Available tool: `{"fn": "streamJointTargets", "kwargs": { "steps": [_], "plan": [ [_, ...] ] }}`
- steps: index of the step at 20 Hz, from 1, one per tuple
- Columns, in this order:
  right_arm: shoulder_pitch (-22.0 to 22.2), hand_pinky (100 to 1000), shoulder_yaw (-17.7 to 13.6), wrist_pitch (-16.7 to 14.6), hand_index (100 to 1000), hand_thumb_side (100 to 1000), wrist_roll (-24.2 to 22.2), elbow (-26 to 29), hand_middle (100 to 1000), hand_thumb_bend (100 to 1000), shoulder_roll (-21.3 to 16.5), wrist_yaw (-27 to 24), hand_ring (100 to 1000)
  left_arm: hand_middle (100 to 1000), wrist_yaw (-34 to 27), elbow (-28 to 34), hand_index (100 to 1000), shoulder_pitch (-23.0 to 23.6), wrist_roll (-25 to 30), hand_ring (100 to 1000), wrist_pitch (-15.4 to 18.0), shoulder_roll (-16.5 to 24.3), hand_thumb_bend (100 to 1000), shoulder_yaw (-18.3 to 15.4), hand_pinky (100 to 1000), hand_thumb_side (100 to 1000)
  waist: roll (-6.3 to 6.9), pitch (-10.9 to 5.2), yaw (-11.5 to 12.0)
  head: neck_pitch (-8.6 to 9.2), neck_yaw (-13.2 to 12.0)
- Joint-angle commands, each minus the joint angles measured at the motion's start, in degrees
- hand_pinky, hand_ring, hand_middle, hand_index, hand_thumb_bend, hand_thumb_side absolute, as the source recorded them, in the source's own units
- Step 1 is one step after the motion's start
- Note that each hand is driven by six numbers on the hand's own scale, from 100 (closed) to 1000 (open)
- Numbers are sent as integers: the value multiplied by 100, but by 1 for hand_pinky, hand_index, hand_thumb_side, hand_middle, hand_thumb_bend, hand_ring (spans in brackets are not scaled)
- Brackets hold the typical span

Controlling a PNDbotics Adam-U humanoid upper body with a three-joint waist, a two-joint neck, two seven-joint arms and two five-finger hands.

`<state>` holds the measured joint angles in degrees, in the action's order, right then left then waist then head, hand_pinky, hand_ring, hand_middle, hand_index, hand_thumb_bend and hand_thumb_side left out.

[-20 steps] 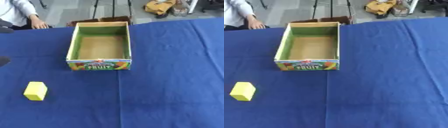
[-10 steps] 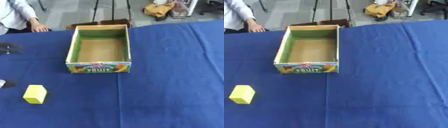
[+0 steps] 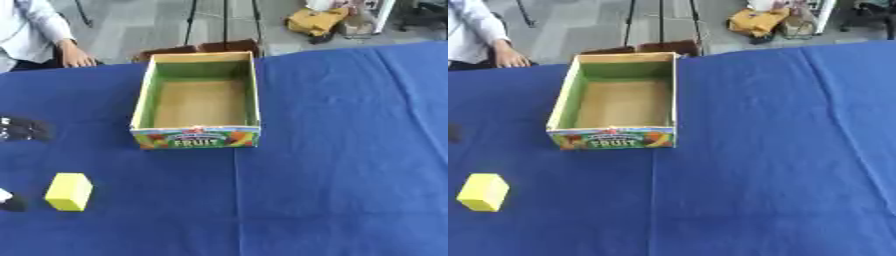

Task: Pick up objects on the table and place them in the box.

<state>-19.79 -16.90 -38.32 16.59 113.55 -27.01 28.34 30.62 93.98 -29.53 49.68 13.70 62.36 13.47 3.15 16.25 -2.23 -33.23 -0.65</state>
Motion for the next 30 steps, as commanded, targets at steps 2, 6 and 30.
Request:
{"fn": "streamJointTargets", "kwargs": {
  "steps": [2, 6, 30],
  "plan": [
    [-82, 677, -9, -12, 811, 1000, -36, 104, 689, 199, -157, -88, 760, 982, -166, -135, 1000, -180, 158, 998, 93, 46, 706, 101, 872, 836, 58, -72, -11, 64, -50],
    [-89, 677, -11, -19, 811, 1000, -51, 104, 687, 205, -151, -101, 760, 959, -282, -301, 1000, -227, -53, 973, 33, -43, 663, 265, 834, 800, 56, -44, -25, 84, -93],
    [-91, 683, -58, -17, 811, 1000, -99, 104, 678, 233, -103, -154, 763, 878, 246, -924, 1000, -376, -607, 867, -541, -519, 544, 825, 700, 741, 61, 107, -81, 209, -159]
  ]
}}
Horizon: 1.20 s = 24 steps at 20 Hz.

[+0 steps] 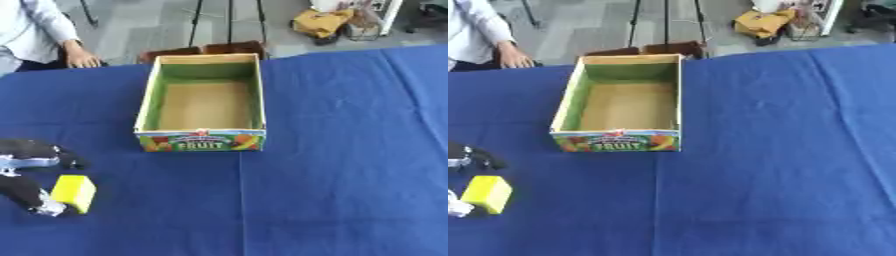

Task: Pick up objects on the table and place them in the box.

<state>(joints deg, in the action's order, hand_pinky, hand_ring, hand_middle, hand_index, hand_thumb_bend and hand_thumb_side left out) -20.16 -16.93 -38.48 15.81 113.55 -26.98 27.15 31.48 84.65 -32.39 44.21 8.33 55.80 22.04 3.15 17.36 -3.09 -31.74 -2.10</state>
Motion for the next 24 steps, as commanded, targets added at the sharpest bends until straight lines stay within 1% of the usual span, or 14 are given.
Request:
{"fn": "streamJointTargets", "kwargs": {
  "steps": [1, 7, 10, 14, 15, 16, 17, 18, 19, 20, 21, 22, 23, 24],
  "plan": [
    [-54, 683, -57, -2, 811, 1000, -22, 104, 678, 233, -105, -38, 763, 877, 234, 10, 996, -88, -73, 866, 11, 134, 544, -31, 698, 741, 62, 2, 6, 61, -15],
    [-57, 683, -64, -8, 810, 1000, -22, 104, 676, 236, -103, -53, 764, 883, 524, -15, 970, -69, -10, 871, 146, 116, 550, -32, 698, 731, 64, 29, 14, 77, -22],
    [-55, 684, -67, -10, 810, 1000, -25, 104, 675, 234, -99, -60, 764, 899, 622, -55, 988, -83, 74, 885, 196, 103, 554, -34, 709, 722, 64, 37, 17, 90, -26],
    [-50, 684, -74, -9, 810, 1000, -25, 104, 674, 237, -95, -68, 764, 876, 689, -81, 969, -93, 132, 874, 243, 83, 540, -58, 697, 722, 68, 48, 23, 103, -25],
    [-49, 685, -75, -9, 810, 1000, -25, 104, 674, 239, -94, -70, 765, 839, 697, -87, 943, -100, 110, 854, 245, 74, 516, -61, 675, 725, 71, 53, 23, 107, -25],
    [-49, 685, -76, -9, 810, 1000, -26, 104, 674, 239, -93, -72, 765, 831, 707, -96, 938, -106, 77, 849, 242, 67, 512, -61, 669, 726, 72, 57, 23, 108, -24],
    [-47, 685, -79, -8, 810, 1000, -26, 104, 674, 240, -92, -73, 765, 752, 710, -102, 873, -116, 30, 785, 235, 56, 474, -70, 589, 722, 72, 59, 22, 110, -23],
    [-44, 685, -83, -5, 810, 1000, -23, 104, 673, 241, -91, -75, 765, 738, 703, -106, 860, -127, -31, 770, 219, 41, 467, -84, 570, 721, 73, 61, 21, 112, -22],
    [-40, 685, -86, -2, 809, 1000, -22, 104, 673, 243, -90, -76, 765, 670, 697, -115, 801, -138, -109, 709, 192, 29, 404, -97, 491, 710, 73, 62, 20, 113, -20],
    [-37, 685, -88, -1, 809, 1000, -21, 104, 673, 243, -90, -76, 765, 656, 706, -118, 790, -152, -194, 695, 152, 19, 388, -113, 474, 706, 74, 64, 19, 115, -21],
    [-35, 685, -91, -1, 809, 1000, -19, 104, 673, 243, -88, -77, 766, 620, 723, -123, 761, -158, -284, 655, 110, 8, 347, -121, 431, 696, 73, 66, 17, 118, -22],
    [-34, 686, -94, 0, 809, 1000, -16, 104, 673, 244, -87, -78, 766, 607, 746, -137, 750, -157, -385, 640, 70, -2, 327, -116, 415, 692, 73, 69, 13, 123, -22],
    [-33, 686, -96, 0, 809, 1000, -14, 104, 673, 245, -87, -78, 766, 590, 774, -154, 735, -155, -481, 623, 38, -9, 279, -107, 396, 697, 74, 71, 10, 127, -22],
    [-32, 686, -98, 0, 809, 1000, -11, 104, 673, 246, -86, -79, 766, 581, 808, -169, 726, -154, -577, 617, 11, -18, 267, -99, 388, 698, 73, 75, 7, 130, -21]
  ]
}}
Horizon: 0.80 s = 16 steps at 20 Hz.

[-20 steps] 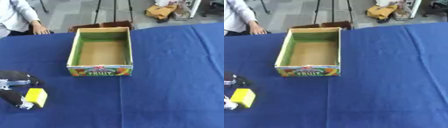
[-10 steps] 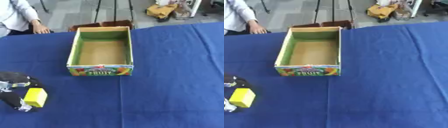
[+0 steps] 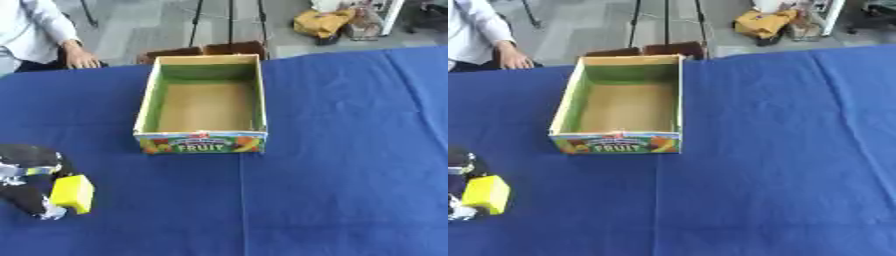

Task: Pick up objects on the table and place them in the box.

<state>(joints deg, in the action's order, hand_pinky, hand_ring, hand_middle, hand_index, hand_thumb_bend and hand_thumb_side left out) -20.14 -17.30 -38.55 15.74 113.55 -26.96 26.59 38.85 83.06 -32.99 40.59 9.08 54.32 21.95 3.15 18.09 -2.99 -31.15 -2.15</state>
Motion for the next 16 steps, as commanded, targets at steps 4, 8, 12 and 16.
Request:
{"fn": "streamJointTargets", "kwargs": {
  "steps": [4, 8, 12, 16],
  "plan": [
    [-25, 687, -68, 9, 809, 1000, 2, 104, 672, 251, -86, -21, 767, 545, 231, -37, 685, -107, -584, 588, -133, 103, 105, -78, 351, 686, 78, 13, -4, 74, -18],
    [-16, 688, -73, 16, 809, 1000, 5, 104, 672, 253, -82, -20, 767, 524, 312, -3, 663, -121, -953, 570, -179, 84, 100, -110, 325, 650, 79, 12, 1, 79, -16],
    [-7, 688, -79, 26, 809, 1000, 19, 104, 672, 251, -77, -23, 767, 520, 244, 93, 658, -111, -1162, 561, -253, 119, 100, -209, 313, 636, 83, -9, 9, 74, -4],
    [18, 688, -87, 40, 809, 1000, 31, 104, 672, 250, -75, -18, 767, 512, 91, 365, 653, -87, -1268, 550, -425, 191, 100, -456, 294, 628, 95, -37, 25, 63, 25]
  ]
}}
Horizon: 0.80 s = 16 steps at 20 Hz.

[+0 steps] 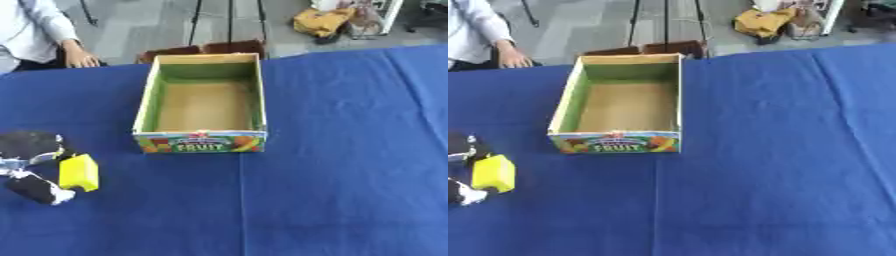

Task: Pick up objects on the table and place them in the box.

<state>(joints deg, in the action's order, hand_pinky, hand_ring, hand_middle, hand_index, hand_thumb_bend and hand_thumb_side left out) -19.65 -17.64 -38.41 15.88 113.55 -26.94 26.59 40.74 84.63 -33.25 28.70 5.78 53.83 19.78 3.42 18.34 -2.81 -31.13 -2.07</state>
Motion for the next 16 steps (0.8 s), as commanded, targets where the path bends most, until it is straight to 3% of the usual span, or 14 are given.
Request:
{"fn": "streamJointTargets", "kwargs": {
  "steps": [1, 9, 16],
  "plan": [
    [-26, 688, -56, 29, 808, 1000, 21, 104, 672, 251, -79, -17, 767, 510, -145, 295, 652, -56, -92, 547, -149, 262, 100, -308, 289, 630, 72, -69, 10, 56, 23],
    [35, 689, -55, 64, 808, 1000, 33, 104, 670, 251, -88, -30, 768, 494, -417, 1004, 644, -385, -255, 530, -556, 284, 100, -898, 249, 617, 143, -160, 27, -13, 45],
    [29, 692, 20, 69, 809, 1000, -35, 104, 668, 254, -75, -120, 770, 494, 167, 824, 648, -1497, -237, 538, -422, -285, 100, -865, 247, 618, 216, -237, -62, -33, -56]
  ]
}}
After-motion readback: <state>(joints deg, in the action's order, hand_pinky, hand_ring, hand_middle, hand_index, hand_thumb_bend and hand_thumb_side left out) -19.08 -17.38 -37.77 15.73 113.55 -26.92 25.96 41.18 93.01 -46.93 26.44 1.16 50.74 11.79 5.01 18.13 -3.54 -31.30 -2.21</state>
